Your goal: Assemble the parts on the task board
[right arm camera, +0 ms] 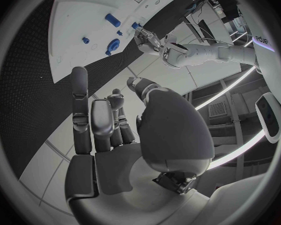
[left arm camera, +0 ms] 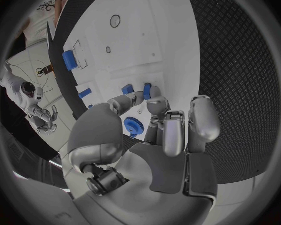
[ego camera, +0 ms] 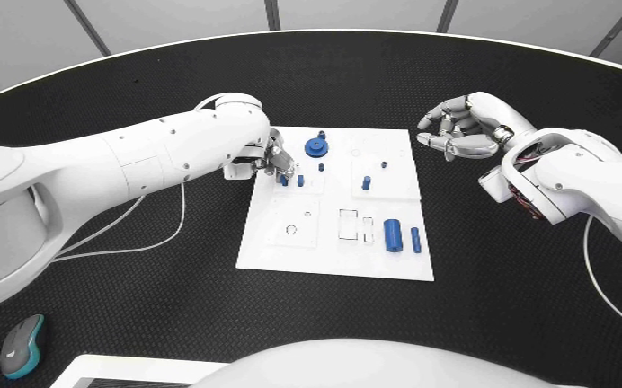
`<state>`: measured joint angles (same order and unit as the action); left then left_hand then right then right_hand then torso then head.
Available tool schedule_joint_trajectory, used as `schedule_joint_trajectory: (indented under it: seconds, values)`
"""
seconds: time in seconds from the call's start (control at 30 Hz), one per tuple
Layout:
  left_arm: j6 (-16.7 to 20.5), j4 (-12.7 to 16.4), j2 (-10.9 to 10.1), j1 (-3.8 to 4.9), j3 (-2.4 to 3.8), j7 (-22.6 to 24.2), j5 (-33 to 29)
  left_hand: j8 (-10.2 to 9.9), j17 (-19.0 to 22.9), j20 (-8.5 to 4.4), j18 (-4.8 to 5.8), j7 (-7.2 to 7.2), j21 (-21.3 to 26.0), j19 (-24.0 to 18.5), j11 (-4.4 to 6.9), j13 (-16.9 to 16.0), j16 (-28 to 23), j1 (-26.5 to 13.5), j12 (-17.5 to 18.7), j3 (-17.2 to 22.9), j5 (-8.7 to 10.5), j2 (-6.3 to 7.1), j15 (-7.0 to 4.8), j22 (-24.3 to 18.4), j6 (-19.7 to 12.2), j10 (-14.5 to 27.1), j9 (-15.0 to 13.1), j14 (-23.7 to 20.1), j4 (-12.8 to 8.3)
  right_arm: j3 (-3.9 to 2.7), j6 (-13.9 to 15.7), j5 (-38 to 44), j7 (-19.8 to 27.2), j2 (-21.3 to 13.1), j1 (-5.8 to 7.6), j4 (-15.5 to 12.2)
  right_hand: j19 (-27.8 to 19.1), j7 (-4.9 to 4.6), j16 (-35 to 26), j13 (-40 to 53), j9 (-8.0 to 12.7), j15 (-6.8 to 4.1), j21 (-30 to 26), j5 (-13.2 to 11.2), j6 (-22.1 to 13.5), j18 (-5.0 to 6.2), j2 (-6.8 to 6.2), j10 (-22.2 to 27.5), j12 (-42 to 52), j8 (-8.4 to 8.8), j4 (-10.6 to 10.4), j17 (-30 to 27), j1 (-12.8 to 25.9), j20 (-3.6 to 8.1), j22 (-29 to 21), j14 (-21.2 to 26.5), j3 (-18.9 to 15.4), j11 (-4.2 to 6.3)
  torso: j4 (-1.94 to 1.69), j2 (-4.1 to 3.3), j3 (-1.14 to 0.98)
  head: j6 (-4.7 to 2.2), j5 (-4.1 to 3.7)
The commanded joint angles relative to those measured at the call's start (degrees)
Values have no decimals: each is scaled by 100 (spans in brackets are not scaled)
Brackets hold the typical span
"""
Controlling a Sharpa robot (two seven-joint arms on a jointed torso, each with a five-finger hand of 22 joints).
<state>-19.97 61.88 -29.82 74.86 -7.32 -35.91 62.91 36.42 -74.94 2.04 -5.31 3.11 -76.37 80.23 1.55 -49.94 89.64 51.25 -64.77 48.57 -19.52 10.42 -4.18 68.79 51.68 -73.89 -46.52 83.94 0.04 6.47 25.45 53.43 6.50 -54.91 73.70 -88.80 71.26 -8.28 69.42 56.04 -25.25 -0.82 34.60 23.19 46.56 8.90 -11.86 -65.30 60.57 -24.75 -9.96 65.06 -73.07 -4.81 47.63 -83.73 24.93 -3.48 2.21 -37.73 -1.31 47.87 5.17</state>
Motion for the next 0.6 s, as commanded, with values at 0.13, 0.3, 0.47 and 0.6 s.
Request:
schedule_joint_trajectory:
  seconds: [0.13, 0.3, 0.47, 0.6]
  values:
    - [-72, 4, -7, 0, 0, -12, -7, -34, -1416, -12, 56, -29, 28, 1, -25, -22, -7, 12, -7, -99, 32, 89, -25, 3, 24, -33, -7, 581, 54, 0, -1, 0, 0, 1, 0, 2, 28, -15, -22, -5, 8, -23, -29, 38, -44, 87, -31, 13, -16, -16, 8, 8, -28, -4, -1, -36, 38, 8, 0, -1, 1, 8, 2]
    - [-138, 9, -12, 0, 0, -32, -11, -41, -1418, -15, 56, -33, 34, 3, -21, -31, -6, 12, -15, -171, 33, 130, -28, -1, 45, -36, -10, 582, 105, 0, 0, 0, -2, -1, 0, 0, 28, -15, -22, -5, 8, -23, -29, 38, -44, 87, -31, 13, -16, -16, 8, 8, -28, -4, -1, -36, 38, 8, -2, -2, 0, 3, 3]
    - [-167, 12, -17, 0, 0, -46, -13, -51, -1425, -18, 57, -38, 38, 6, -18, -41, -2, 9, -23, -270, 36, 167, -31, -2, 72, -41, -14, 584, 190, 0, 2, 0, -2, -2, 0, 1, 28, -15, -22, -5, 8, -23, -29, 38, -44, 87, -31, 13, -16, -16, 8, 8, -28, -4, -1, -36, 38, 8, -1, -2, 1, 12, 4]
    - [-166, 14, -22, 0, 0, -51, -24, -65, -1438, -20, 59, -40, 40, 13, -17, -63, 4, 3, -41, -412, 37, 185, -32, 2, 99, -54, -19, 587, 311, 0, 4, 0, -1, -2, 0, 1, 28, -15, -22, -5, 8, -23, -29, 38, -44, 87, -31, 13, -16, -16, 8, 8, -28, -4, -1, -36, 38, 8, -1, -1, -1, 13, 4]
